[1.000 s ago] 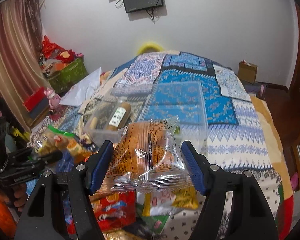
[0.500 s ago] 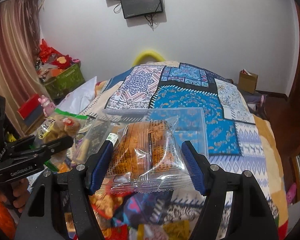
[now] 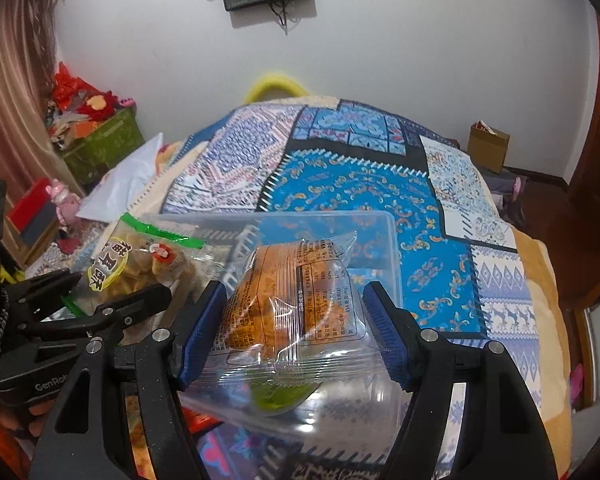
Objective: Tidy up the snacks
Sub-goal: 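Place the cookie bag in the box with the left tool while the right drops the pastry bag, then grasp the rice-cake pack with the left tool while the right grasps the chip bag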
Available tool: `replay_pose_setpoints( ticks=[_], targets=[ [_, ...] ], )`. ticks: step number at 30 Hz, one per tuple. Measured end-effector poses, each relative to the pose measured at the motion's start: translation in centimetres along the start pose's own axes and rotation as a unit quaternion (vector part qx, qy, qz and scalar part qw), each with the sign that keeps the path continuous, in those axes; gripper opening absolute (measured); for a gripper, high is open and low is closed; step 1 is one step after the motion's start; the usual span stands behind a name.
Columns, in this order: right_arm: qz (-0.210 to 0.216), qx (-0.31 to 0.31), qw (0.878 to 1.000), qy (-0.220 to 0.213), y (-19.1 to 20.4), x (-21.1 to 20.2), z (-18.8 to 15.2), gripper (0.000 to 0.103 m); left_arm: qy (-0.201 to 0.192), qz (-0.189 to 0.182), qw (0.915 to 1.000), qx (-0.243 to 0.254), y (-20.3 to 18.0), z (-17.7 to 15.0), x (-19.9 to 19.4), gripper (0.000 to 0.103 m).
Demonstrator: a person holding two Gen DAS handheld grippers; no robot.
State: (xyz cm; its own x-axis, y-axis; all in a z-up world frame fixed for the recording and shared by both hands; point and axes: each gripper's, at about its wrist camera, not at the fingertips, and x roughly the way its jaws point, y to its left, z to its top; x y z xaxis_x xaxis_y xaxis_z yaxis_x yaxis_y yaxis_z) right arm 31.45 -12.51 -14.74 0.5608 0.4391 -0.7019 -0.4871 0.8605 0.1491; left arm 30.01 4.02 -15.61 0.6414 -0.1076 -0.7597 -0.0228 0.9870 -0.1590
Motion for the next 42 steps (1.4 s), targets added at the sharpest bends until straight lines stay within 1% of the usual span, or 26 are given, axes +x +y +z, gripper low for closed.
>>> replay_pose_setpoints(
  ticks=[4, 7, 9, 11, 14, 17, 21, 24, 28, 31, 36, 38, 42],
  targets=[
    [0.001, -0.006, 1.000, 0.001, -0.1, 0.4, 0.1, 0.066, 0.014, 0.018, 0.9997, 0.004, -0.1, 0.1, 1.5, 0.049],
    [0.000, -0.011, 1.000, 0.003, 0.1, 0.6, 0.2, 0.067, 0.034, 0.017, 0.9993, 0.000, 0.0, -0.1, 2.3, 0.050],
    [0.003, -0.012, 1.000, 0.004, 0.1, 0.4, 0.0, 0.066, 0.039, 0.022, 0.9990, -0.004, 0.2, -0.2, 2.4, 0.053],
    [0.008, -0.009, 1.000, 0.005, 0.0, 0.2, -0.1, 0.067, 0.039, 0.018, 0.9990, -0.012, 0.4, -0.1, 2.2, 0.062],
    [0.010, -0.007, 1.000, 0.004, -0.1, -0.5, -0.2, 0.067, 0.034, 0.014, 0.9991, -0.018, 0.4, -0.1, 1.5, 0.063],
    [0.013, -0.005, 1.000, -0.001, -0.2, -1.5, -0.3, 0.066, 0.025, 0.012, 0.9995, -0.012, 0.2, 0.1, 0.0, 0.063],
    [0.010, -0.010, 1.000, -0.012, -0.1, -3.5, -0.5, 0.067, 0.001, 0.011, 0.9999, -0.007, 0.1, 0.2, -3.2, 0.063],
    [0.007, -0.012, 1.000, -0.024, 0.1, -5.2, -0.7, 0.067, -0.021, 0.016, 0.9996, -0.005, 0.4, 0.1, -5.9, 0.066],
    [0.004, -0.012, 0.999, -0.036, 0.4, -7.2, -1.0, 0.067, -0.046, 0.030, 0.9985, 0.006, 0.8, -0.7, -9.6, 0.068],
    [0.003, -0.011, 0.999, -0.042, 0.5, -8.7, -1.7, 0.067, -0.055, 0.040, 0.9976, 0.007, 1.6, -1.6, -11.8, 0.071],
    [-0.002, -0.013, 0.999, -0.040, 1.0, -9.9, -3.1, 0.067, -0.058, 0.060, 0.9965, 0.002, 3.4, -3.6, -14.2, 0.073],
    [-0.002, -0.013, 0.999, -0.035, 1.2, -10.0, -3.8, 0.067, -0.053, 0.069, 0.9961, -0.007, 4.5, -4.6, -14.7, 0.075],
    [-0.003, -0.008, 1.000, -0.019, 1.2, -9.8, -5.5, 0.067, -0.033, 0.085, 0.9955, -0.026, 6.5, -6.6, -14.8, 0.075]
  ],
)
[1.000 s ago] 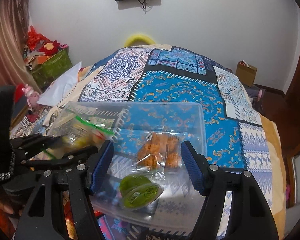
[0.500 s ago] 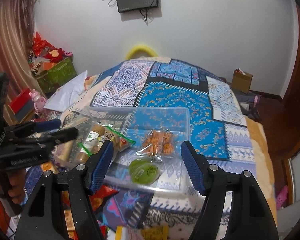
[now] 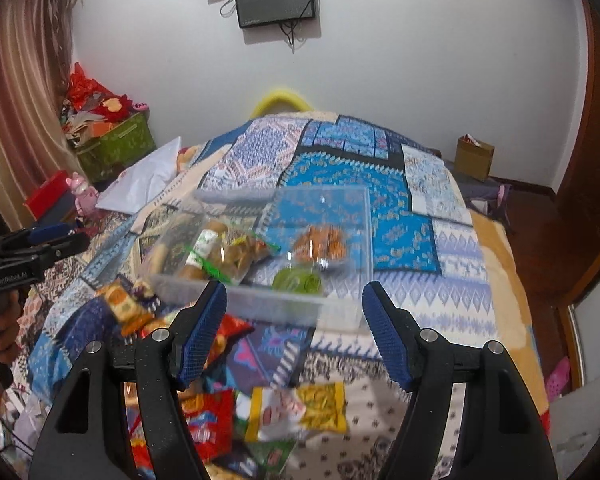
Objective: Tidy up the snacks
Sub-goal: 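Grasp the rice-cake pack with the left tool while the right grasps the chip bag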
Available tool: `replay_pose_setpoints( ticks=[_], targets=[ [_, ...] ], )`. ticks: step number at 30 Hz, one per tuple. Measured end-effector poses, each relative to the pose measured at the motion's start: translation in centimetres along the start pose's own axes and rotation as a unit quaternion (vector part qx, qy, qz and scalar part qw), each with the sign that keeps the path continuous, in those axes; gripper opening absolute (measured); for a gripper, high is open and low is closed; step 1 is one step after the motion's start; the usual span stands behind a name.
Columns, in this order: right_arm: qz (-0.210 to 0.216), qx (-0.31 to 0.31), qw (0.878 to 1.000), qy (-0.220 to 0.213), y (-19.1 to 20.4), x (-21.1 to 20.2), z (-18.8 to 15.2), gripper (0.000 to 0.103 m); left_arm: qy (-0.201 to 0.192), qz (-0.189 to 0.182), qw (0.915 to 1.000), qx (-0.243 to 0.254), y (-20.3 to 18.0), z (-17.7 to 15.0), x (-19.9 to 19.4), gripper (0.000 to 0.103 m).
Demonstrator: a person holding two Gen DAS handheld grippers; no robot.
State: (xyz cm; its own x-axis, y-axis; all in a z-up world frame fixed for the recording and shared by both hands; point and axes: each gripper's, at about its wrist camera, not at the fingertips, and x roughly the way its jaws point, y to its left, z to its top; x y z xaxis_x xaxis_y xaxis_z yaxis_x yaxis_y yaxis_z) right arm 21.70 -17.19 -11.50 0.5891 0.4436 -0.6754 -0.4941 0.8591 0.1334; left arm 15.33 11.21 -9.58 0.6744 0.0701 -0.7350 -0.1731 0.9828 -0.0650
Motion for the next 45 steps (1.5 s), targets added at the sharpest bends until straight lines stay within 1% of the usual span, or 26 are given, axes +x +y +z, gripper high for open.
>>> replay_pose_setpoints(
  ticks=[3, 7, 11, 14, 17, 20, 25, 31, 33, 34, 36, 37, 39, 40, 43, 45],
  targets=[
    [-0.003, 0.006, 1.000, 0.016, -0.2, 0.5, -1.4, 0.068, 0.023, 0.013, 0.9996, -0.012, 1.4, -1.8, 1.0, 0.075],
    [-0.003, 0.023, 0.999, 0.038, -0.9, 1.1, -3.5, 0.068, 0.057, 0.014, 0.9976, -0.036, 2.7, -4.1, 2.7, 0.075],
    [-0.008, 0.035, 0.998, 0.060, -1.5, 1.8, -5.2, 0.068, 0.085, 0.015, 0.9956, -0.036, 2.6, -5.7, 5.0, 0.075],
    [-0.012, 0.041, 0.996, 0.073, -1.7, 2.2, -6.2, 0.068, 0.101, 0.001, 0.9943, -0.034, 1.9, -6.6, 6.3, 0.075],
    [-0.009, 0.046, 0.996, 0.082, -1.8, 2.5, -7.0, 0.068, 0.111, -0.015, 0.9932, -0.034, 1.3, -7.1, 7.3, 0.075],
    [0.000, 0.051, 0.994, 0.094, -1.9, 3.3, -7.6, 0.068, 0.117, -0.013, 0.9924, -0.036, 0.9, -7.3, 8.1, 0.075],
    [0.014, 0.062, 0.993, 0.103, -2.0, 4.2, -8.2, 0.068, 0.118, -0.019, 0.9900, -0.074, 2.0, -6.6, 9.1, 0.075],
    [0.028, 0.070, 0.992, 0.103, -2.3, 5.0, -8.1, 0.068, 0.118, -0.015, 0.9889, -0.090, 2.2, -5.8, 10.3, 0.075],
    [0.028, 0.068, 0.992, 0.099, -2.2, 5.0, -8.2, 0.067, 0.120, -0.004, 0.9887, -0.090, 2.1, -5.8, 10.9, 0.075],
    [0.028, 0.065, 0.993, 0.096, -2.1, 5.0, -8.1, 0.062, 0.121, 0.004, 0.9887, -0.088, 2.0, -5.9, 11.2, 0.073],
    [0.026, 0.061, 0.994, 0.093, -1.9, 4.9, -8.1, 0.055, 0.115, 0.019, 0.9900, -0.078, 1.7, -6.1, 11.6, 0.062],
    [0.023, 0.057, 0.994, 0.089, -1.8, 4.8, -8.0, 0.053, 0.112, 0.027, 0.9908, -0.071, 1.5, -6.3, 11.6, 0.056],
    [0.021, 0.055, 0.995, 0.085, -1.8, 4.7, -8.1, 0.052, 0.101, 0.030, 0.9923, -0.065, 1.4, -6.7, 11.4, 0.051],
    [0.021, 0.056, 0.995, 0.084, -1.8, 4.7, -8.0, 0.051, 0.099, 0.030, 0.9925, -0.064, 1.5, -6.9, 11.3, 0.045],
    [0.021, 0.057, 0.995, 0.078, -1.9, 4.6, -7.9, 0.049, 0.095, 0.025, 0.9930, -0.065, 1.7, -7.4, 10.7, 0.042],
    [0.020, 0.058, 0.996, 0.072, -2.0, 4.4, -7.9, 0.047, 0.093, 0.022, 0.9939, -0.056, 1.5, -7.6, 10.2, 0.041]
  ],
)
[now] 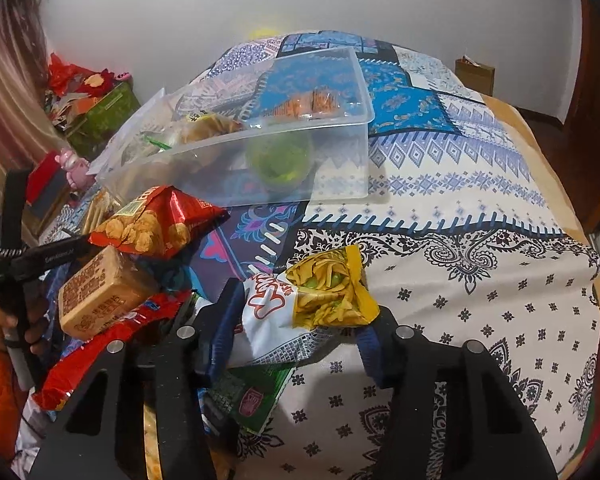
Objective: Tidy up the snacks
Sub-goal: 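Grasp the rice-cake pack with the left tool while the right grasps the chip bag, then drop the rice-cake pack into the box with the left tool while the right drops the chip bag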
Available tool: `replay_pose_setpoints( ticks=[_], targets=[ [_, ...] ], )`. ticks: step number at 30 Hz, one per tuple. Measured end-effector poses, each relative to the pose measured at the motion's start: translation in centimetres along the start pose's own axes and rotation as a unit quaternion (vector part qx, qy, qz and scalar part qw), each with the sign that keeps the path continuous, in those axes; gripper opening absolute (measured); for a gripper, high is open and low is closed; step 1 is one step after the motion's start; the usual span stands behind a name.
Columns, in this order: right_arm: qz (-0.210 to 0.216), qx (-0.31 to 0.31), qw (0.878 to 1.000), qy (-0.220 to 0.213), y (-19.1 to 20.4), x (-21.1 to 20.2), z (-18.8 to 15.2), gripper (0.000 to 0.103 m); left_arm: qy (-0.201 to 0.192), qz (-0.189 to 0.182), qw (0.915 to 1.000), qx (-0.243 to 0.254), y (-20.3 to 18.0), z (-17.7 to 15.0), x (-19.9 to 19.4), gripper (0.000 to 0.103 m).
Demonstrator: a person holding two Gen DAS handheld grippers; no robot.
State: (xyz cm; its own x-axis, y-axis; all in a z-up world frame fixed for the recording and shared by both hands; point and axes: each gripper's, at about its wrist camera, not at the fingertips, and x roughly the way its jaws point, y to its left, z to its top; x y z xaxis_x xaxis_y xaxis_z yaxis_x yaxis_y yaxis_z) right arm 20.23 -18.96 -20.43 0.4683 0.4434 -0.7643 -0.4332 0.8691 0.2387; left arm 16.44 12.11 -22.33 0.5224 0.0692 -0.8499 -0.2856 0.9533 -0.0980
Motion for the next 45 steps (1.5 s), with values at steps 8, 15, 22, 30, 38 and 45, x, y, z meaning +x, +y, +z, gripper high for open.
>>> replay_pose_setpoints(
  ticks=[8, 15, 22, 30, 38, 45],
  targets=[
    [-0.001, 0.000, 1.000, -0.030, 0.1, -1.9, 1.0, 0.046, -0.039, -0.002, 0.9989, 0.027, -0.8, -0.7, -4.1, 0.040],
    [-0.010, -0.008, 0.998, -0.068, 0.6, -4.2, 2.9, 0.046, -0.084, -0.021, 0.9955, 0.039, -1.8, 1.1, -7.8, 0.040],
    [-0.008, -0.023, 0.994, -0.107, 1.6, -5.7, 5.7, 0.046, -0.123, -0.042, 0.9902, 0.052, -3.8, 3.8, -10.1, 0.040],
    [0.007, -0.042, 0.990, -0.132, 3.4, -5.1, 9.1, 0.046, -0.139, -0.061, 0.9864, 0.063, -6.2, 7.0, -9.6, 0.040],
    [0.017, -0.065, 0.992, -0.110, 4.8, -1.7, 11.4, 0.046, -0.125, -0.066, 0.9873, 0.072, -7.9, 9.0, -6.4, 0.040],
    [0.023, -0.075, 0.994, -0.070, 5.4, 2.1, 12.2, 0.046, -0.108, -0.059, 0.9895, 0.076, -8.6, 9.9, -3.2, 0.040]
  ],
)
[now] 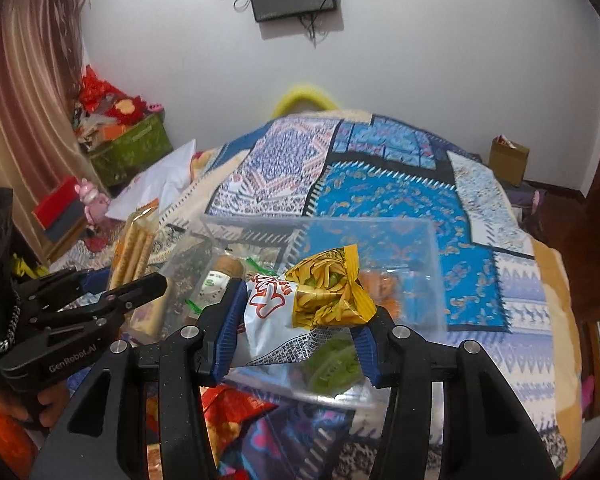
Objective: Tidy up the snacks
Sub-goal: 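Drop the rice-cake pack into the box with the left tool while the right drops the chip bag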
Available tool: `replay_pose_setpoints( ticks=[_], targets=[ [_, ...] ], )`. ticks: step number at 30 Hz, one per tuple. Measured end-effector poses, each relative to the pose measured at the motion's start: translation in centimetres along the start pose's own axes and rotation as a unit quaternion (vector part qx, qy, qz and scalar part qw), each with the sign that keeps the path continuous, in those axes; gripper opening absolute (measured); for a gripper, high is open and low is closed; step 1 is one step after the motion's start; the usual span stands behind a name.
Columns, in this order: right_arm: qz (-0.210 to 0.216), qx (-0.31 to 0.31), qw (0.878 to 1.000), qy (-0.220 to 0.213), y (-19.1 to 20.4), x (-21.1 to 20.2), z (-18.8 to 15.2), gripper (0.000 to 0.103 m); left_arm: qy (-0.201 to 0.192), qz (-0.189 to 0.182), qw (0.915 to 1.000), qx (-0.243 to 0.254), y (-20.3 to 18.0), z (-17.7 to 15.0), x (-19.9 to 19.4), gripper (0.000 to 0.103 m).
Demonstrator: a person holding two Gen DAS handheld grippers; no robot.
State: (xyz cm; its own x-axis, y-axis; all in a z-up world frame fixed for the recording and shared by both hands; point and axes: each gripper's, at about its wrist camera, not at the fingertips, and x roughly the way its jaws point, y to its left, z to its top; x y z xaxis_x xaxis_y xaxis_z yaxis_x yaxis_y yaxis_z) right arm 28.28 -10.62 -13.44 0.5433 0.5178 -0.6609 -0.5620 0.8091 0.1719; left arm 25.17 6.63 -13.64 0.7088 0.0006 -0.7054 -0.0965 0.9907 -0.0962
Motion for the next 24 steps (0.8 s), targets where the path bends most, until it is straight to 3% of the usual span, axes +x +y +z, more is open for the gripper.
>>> replay_pose_setpoints(
  ticks=[10, 14, 24],
  targets=[
    [0.002, -0.033, 0.998, 0.048, 0.6, 3.5, -0.6, 0.048, 0.023, -0.001, 0.9997, 0.010, -0.4, 0.2, 3.2, 0.040],
    [-0.010, -0.047, 0.997, 0.054, 0.9, 3.6, -0.7, 0.049, 0.032, 0.004, 0.9994, 0.011, -0.3, -0.4, 3.6, 0.048],
    [-0.022, -0.038, 0.998, 0.046, 1.3, 1.7, -0.1, 0.064, 0.017, -0.007, 0.9998, -0.001, 0.6, -0.4, 0.5, 0.051]
  ],
)
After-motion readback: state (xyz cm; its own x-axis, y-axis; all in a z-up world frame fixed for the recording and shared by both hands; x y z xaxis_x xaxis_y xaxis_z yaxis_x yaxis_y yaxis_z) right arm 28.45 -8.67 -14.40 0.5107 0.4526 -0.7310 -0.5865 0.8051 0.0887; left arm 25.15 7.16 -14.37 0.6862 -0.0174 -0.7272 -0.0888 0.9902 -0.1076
